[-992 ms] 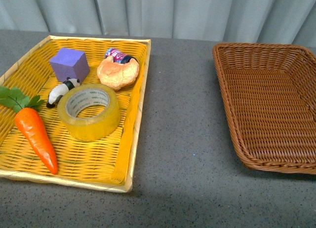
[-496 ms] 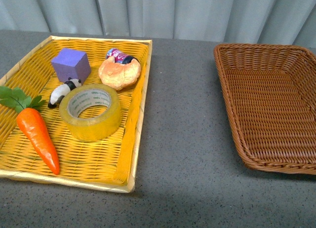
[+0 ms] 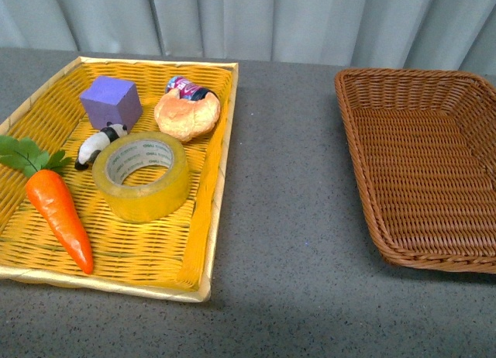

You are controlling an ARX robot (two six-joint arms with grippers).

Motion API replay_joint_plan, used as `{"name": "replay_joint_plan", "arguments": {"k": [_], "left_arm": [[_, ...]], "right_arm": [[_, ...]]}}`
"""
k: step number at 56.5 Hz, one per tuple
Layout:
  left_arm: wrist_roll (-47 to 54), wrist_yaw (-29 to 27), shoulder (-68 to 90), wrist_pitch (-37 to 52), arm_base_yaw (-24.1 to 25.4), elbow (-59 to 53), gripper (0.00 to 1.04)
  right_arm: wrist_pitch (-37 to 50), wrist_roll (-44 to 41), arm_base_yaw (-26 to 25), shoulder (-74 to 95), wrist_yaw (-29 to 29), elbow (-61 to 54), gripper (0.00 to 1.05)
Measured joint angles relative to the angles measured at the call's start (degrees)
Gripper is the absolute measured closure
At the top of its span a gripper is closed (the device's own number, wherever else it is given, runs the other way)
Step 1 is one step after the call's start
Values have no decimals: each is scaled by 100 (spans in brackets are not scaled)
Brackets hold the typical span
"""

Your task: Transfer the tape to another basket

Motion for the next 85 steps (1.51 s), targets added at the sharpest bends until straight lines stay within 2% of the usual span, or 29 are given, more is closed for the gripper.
{"name": "replay_joint_plan", "arguments": {"k": [6,9,11,13,18,22,32,39,46,56,62,65,85], "left_arm": [[0,0,0,0,0,0,7],[-144,435,293,-195,46,85,7],[-289,555,828,39,4,127,7],[-304,446,1200,319,-83,140,7],[-538,160,2999,1681,-474,474,7],[-632,-39,4033,2280,-678,772,7],[-1008,76,6441,2677,-1010,1659,7],[-1161,70,8144,2500,-1182,2538,7],[-1108,74,9119,2146,-1322,3239,7],[-848,-385,10194,1716,-1375,4135,7],[-699,-487,10607,1657,-1333,4496,7],[-553,-774,10821,1681,-1263,4662,7],[-487,-710,11298,1329,-883,5108,7]], "right_arm": [[0,0,0,0,-2,0,9],[0,0,0,0,0,0,9],[0,0,0,0,-7,0,9],[0,0,0,0,-2,0,9],[0,0,0,0,-2,0,9],[0,0,0,0,0,0,9],[0,0,0,0,-2,0,9],[0,0,0,0,-2,0,9],[0,0,0,0,-2,0,9],[0,0,0,0,-2,0,9],[0,-2,0,0,-2,0,9],[0,0,0,0,-2,0,9],[0,-2,0,0,-2,0,9]]}}
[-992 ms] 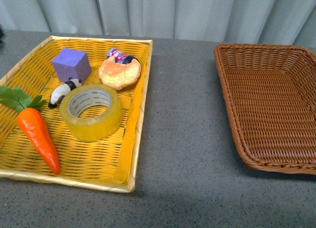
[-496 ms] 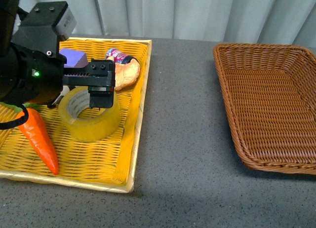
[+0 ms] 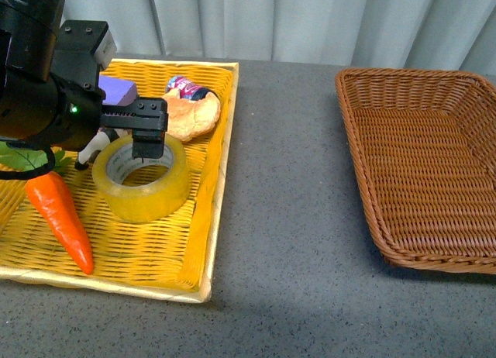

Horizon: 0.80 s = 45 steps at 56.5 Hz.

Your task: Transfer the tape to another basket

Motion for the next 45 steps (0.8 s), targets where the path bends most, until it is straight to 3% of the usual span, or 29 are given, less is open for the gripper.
{"name": "replay_joint_plan", "arguments": {"k": [26,32,45], "left_arm": [[63,-160,267,-450,142,168,8],[63,-186,345,-496,144,203,29],[103,-173,350,-529,140,245,63]], "right_arm": [[0,2,0,0,0,0,9],[0,2,0,0,0,0,9],[0,2,0,0,0,0,9]]}}
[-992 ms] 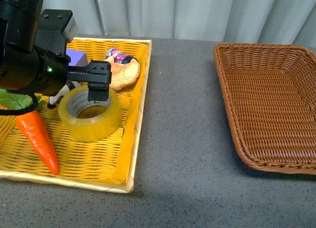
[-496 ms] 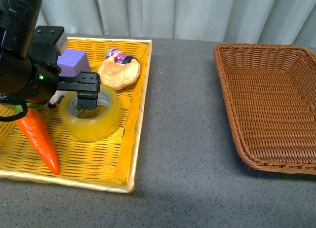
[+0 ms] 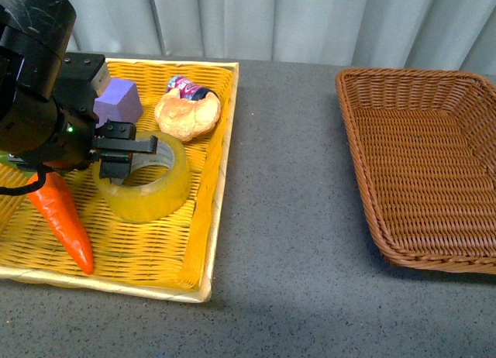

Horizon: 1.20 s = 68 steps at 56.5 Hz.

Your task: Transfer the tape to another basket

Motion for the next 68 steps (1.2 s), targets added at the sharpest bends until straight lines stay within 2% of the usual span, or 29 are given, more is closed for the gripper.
{"name": "replay_joint_plan", "arguments": {"k": [7,11,21,33,52,68], "left_arm": [[0,33,0,-66,-15,24,83],[2,42,-17,-105,-22,33,88],[-101,55,-380,-468,-199,39,88],[-479,144,-1185,-850,-1071,428,88],[-710,-24,-780,-1040,-2326,1303,88],[-822,-50,-380,-1056,-2741,1902,88]], "right_arm": [[0,0,0,0,0,0,9],[0,0,0,0,0,0,9],[0,0,0,0,-2,0,9],[0,0,0,0,0,0,9],[0,0,0,0,0,0,9],[0,0,0,0,0,0,9]]}}
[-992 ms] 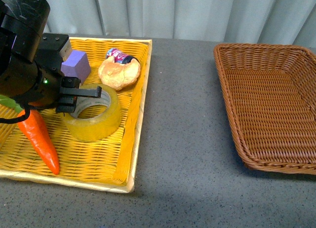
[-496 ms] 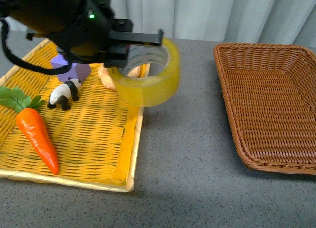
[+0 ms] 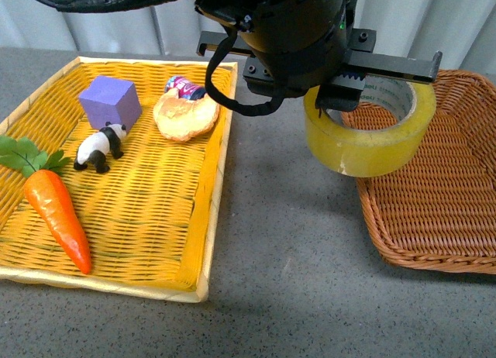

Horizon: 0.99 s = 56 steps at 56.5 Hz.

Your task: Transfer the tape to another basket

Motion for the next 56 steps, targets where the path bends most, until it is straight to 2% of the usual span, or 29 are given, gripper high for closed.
{"name": "replay_joint_plan", "arguments": {"k": [26,28,30,32,34,40,46,56], "left_arm": [[-131,13,-7,33,-35,72,88],[-131,13,-7,33,-35,72,88],[-138,9,-7,33,-35,72,88],[-133,20,-9,33,-35,72,88],[-142,4,-13,35,-35,72,88],[-144,17,-22,37,-37,72,88],[-144,11,-22,37,-37,72,88],[-144,13,-28,37,-37,72,88]], "right_arm": [[-13,24,4,13,48,2,9],[-413,262,153,203,575,149,9],[-1215,649,442,815,1582,551,9],[-1735,1189,520,1751,2422,949,9],[-1628,1366,431,2417,2579,1137,9],[-896,1499,146,3759,2105,1554,9],[-162,1469,-26,5071,1307,2131,9],[20,1331,-90,6704,155,3130,9]]}}
